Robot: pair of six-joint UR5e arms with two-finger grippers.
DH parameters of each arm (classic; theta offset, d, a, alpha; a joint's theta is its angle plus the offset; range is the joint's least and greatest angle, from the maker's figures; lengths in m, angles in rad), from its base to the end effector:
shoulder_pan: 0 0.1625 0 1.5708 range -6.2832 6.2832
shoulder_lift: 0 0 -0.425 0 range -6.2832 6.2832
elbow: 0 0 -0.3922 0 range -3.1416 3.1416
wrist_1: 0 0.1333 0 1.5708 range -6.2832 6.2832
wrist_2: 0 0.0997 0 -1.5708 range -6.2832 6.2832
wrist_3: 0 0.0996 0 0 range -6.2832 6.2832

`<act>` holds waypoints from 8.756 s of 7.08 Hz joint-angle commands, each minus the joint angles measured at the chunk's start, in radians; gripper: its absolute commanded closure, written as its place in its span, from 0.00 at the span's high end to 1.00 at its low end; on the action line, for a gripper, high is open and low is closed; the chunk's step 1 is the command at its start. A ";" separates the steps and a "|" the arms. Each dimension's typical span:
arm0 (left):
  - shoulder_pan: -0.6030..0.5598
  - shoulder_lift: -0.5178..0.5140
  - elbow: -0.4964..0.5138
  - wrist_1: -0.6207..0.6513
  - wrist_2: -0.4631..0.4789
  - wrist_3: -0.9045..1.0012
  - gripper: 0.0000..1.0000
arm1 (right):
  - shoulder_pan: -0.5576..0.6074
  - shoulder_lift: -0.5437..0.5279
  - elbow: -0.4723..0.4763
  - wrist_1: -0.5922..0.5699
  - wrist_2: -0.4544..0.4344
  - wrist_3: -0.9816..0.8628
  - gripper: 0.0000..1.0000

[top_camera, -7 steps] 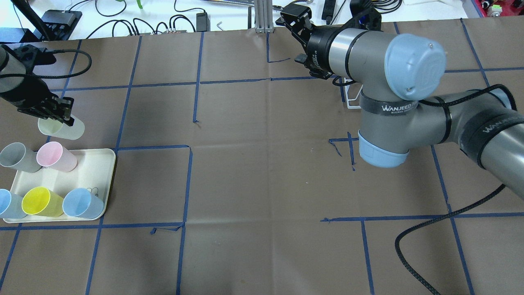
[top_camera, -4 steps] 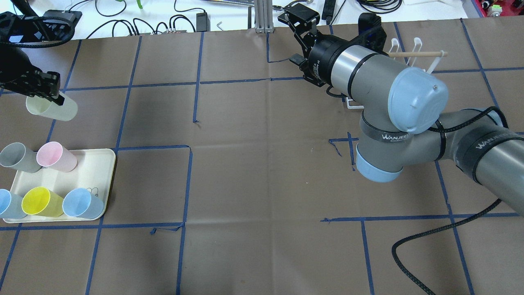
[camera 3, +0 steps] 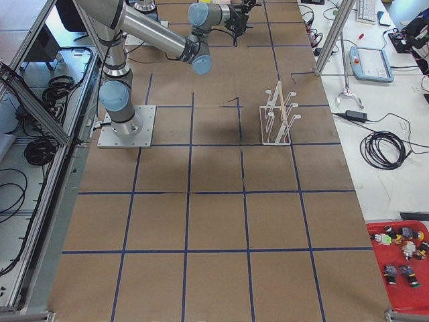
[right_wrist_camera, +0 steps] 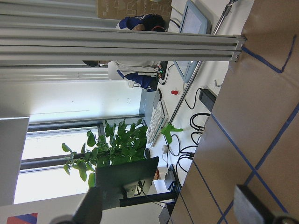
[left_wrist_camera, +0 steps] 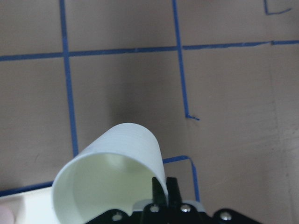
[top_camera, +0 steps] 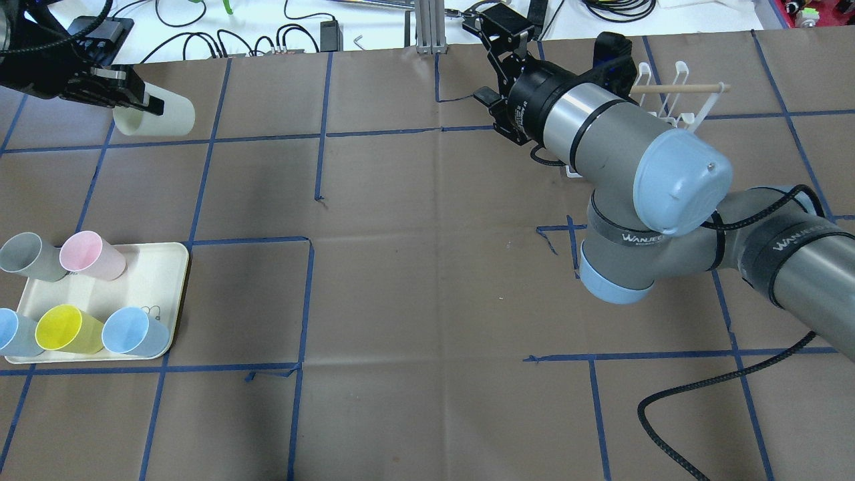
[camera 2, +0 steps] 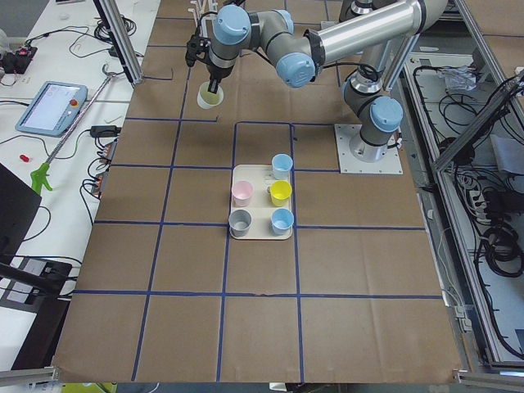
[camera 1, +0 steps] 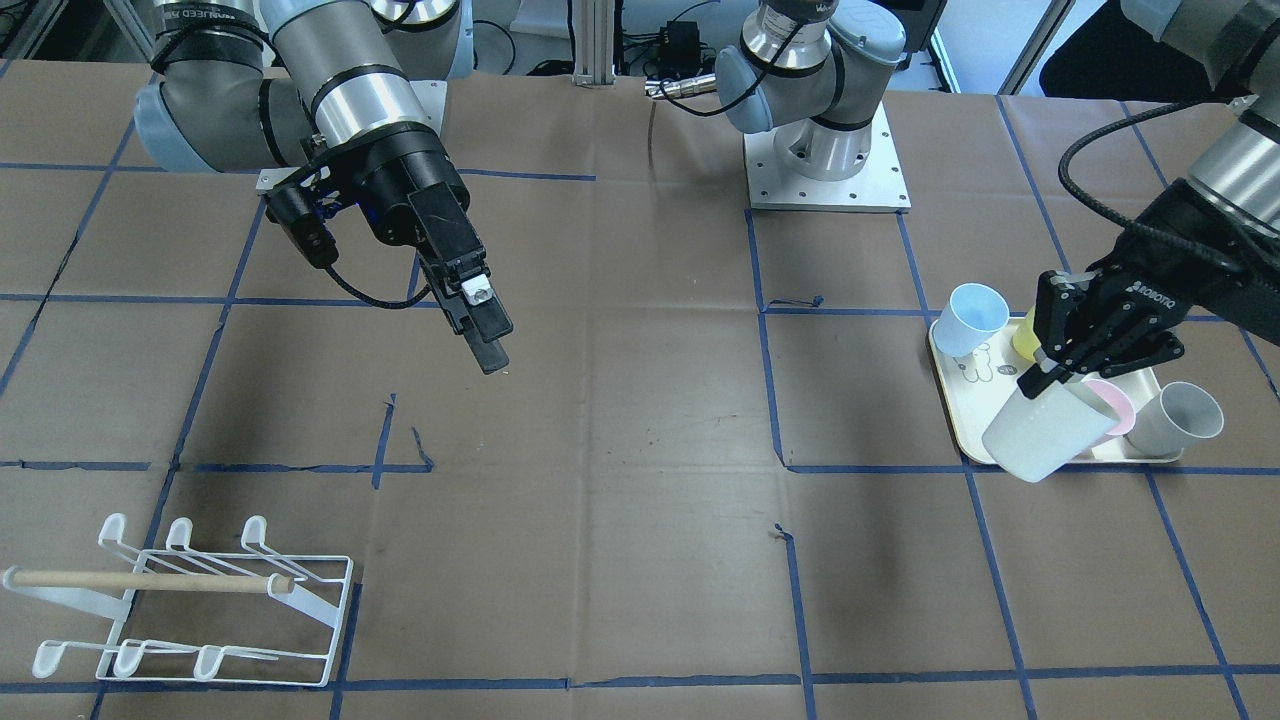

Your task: Transfer IKEA cup to right arm and place on rack

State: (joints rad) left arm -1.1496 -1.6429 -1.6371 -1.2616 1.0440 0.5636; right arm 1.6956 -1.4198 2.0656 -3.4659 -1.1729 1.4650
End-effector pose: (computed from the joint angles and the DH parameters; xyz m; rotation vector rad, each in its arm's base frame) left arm 0.0501 -0.5604 0.4644 -0.2546 -2.6928 0.5487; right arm 0.2323 -0.4705 0.4122 0.9662 1.6652 -0.6878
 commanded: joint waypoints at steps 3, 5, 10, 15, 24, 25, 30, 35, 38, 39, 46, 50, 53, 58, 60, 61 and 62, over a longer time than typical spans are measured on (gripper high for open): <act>-0.019 -0.018 -0.232 0.573 -0.428 0.015 0.00 | 0.004 0.002 0.067 -0.009 -0.001 0.017 1.00; -0.070 -0.023 -0.347 0.825 -0.547 0.012 0.01 | 0.016 0.002 0.067 0.020 0.007 0.255 1.00; -0.191 -0.058 -0.533 1.258 -0.619 0.007 0.04 | 0.076 0.047 0.013 0.034 0.001 0.285 1.00; -0.266 -0.104 -0.578 1.440 -0.599 -0.044 0.06 | 0.136 0.087 -0.042 0.036 -0.048 0.285 0.99; -0.266 -0.100 -0.575 1.441 -0.601 -0.054 0.06 | 0.199 0.177 -0.140 0.064 -0.099 0.287 0.97; -0.266 -0.097 -0.575 1.441 -0.601 -0.056 0.06 | 0.200 0.177 -0.142 0.064 -0.105 0.288 0.96; -0.266 -0.097 -0.573 1.441 -0.601 -0.056 0.07 | 0.207 0.185 -0.140 0.065 -0.097 0.291 0.77; -0.266 -0.095 -0.572 1.441 -0.599 -0.070 0.08 | 0.207 0.182 -0.143 0.065 -0.094 0.287 0.58; -0.266 -0.097 -0.569 1.441 -0.598 -0.070 0.21 | 0.205 0.182 -0.145 0.064 -0.093 0.284 0.47; -0.266 -0.094 -0.569 1.441 -0.581 -0.070 0.36 | 0.205 0.182 -0.143 0.064 -0.091 0.284 0.44; -0.150 -0.081 -0.569 1.440 -0.591 -0.143 0.99 | 0.202 0.185 -0.153 0.059 -0.091 0.281 0.33; -0.096 -0.083 -0.540 1.424 -0.346 -0.273 0.99 | 0.091 0.180 -0.151 0.051 -0.090 0.271 0.21; -0.137 -0.055 -0.442 1.213 -0.099 -0.352 0.99 | -0.072 0.176 -0.160 0.064 -0.100 -0.252 0.12; -0.275 0.078 0.013 -0.040 0.381 -0.508 0.99 | -0.267 0.240 -0.221 0.047 -0.105 -1.142 0.08; -0.279 0.071 0.095 -0.275 0.419 -0.592 0.99 | -0.287 0.378 -0.330 -0.109 -0.106 -1.320 0.08; -0.289 0.086 0.079 -0.289 0.471 -0.585 0.99 | -0.289 0.419 -0.350 -0.117 -0.105 -1.371 0.08; -0.289 0.097 0.062 -0.289 0.505 -0.582 0.99 | -0.289 0.436 -0.351 -0.119 -0.105 -1.391 0.08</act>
State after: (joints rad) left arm -1.4353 -1.5588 -1.5641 -1.5278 1.5036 -0.0171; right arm 1.4082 -1.0196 1.7297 -3.5701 -1.2782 0.1189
